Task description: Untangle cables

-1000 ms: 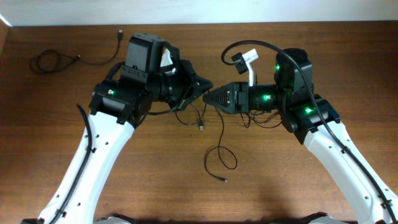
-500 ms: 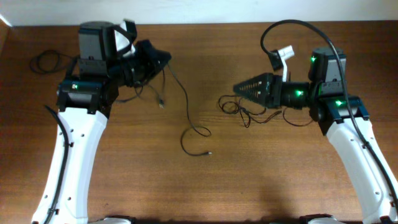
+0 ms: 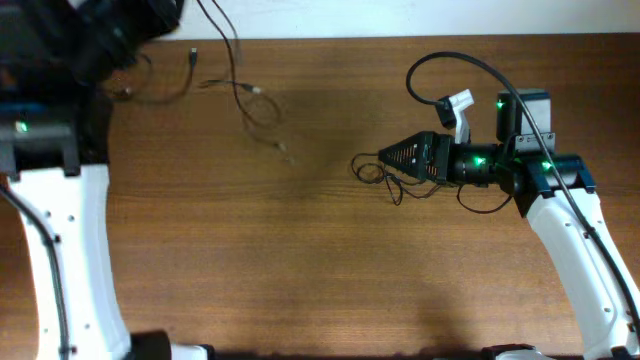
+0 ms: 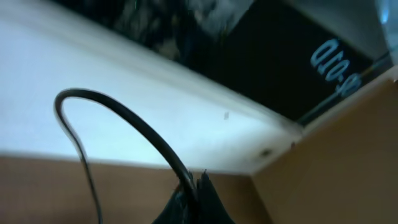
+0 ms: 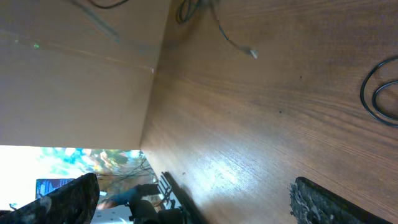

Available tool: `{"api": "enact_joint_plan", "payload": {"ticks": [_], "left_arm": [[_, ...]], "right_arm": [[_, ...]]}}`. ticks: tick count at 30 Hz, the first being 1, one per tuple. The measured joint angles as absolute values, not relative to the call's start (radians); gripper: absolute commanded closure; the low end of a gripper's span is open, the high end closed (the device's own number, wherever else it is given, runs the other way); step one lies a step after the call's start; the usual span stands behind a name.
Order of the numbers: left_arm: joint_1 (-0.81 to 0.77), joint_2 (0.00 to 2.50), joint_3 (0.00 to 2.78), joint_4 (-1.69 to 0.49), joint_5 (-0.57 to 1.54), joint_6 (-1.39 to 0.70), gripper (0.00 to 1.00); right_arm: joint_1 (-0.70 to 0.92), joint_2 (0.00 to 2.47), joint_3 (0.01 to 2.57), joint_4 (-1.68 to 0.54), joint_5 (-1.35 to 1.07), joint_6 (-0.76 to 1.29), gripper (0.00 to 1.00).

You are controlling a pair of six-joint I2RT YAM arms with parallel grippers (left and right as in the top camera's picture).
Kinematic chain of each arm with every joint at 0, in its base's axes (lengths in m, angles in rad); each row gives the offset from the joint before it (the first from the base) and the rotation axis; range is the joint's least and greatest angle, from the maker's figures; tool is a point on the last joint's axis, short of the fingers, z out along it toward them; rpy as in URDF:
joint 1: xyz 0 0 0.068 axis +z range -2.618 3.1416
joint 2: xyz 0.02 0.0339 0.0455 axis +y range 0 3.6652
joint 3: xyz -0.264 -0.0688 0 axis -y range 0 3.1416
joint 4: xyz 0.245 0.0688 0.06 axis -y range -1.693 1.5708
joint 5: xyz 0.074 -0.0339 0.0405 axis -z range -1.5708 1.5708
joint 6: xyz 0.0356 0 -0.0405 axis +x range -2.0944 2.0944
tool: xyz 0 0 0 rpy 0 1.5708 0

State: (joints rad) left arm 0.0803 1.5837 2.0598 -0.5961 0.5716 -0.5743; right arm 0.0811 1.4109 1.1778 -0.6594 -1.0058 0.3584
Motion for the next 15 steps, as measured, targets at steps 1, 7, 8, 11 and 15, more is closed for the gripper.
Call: {"api": "enact_joint_plan", "payload": {"ticks": [1, 7, 8, 11, 15], "left_arm": [[0.091, 1.613, 2.1, -0.584, 0.572, -0.572, 1.0], [0.154, 1.795, 2.238, -0.518, 0.572, -0.545, 0.99], [0.166, 1.82, 2.239, -0.497, 0.572, -0.532, 0.99], [0.204, 1.895, 2.239, -0.456, 0.571, -0.5, 1.0], [0.248, 2.003, 2.239, -0.36, 0.569, -0.479, 1.0]], "right_arm": [[0.081, 1.411, 1.178, -0.663, -1.005, 0.358, 0.02], [0.081, 1.411, 1.178, -0.702, -1.002, 0.346, 0.02], [0.081, 1.411, 1.178, -0.705, -1.002, 0.34, 0.02], [0.081, 1.411, 1.178, -0.706, -1.001, 0.335, 0.02], [0.081, 1.411, 1.178, -0.705, -0.978, 0.332, 0.02]]}}
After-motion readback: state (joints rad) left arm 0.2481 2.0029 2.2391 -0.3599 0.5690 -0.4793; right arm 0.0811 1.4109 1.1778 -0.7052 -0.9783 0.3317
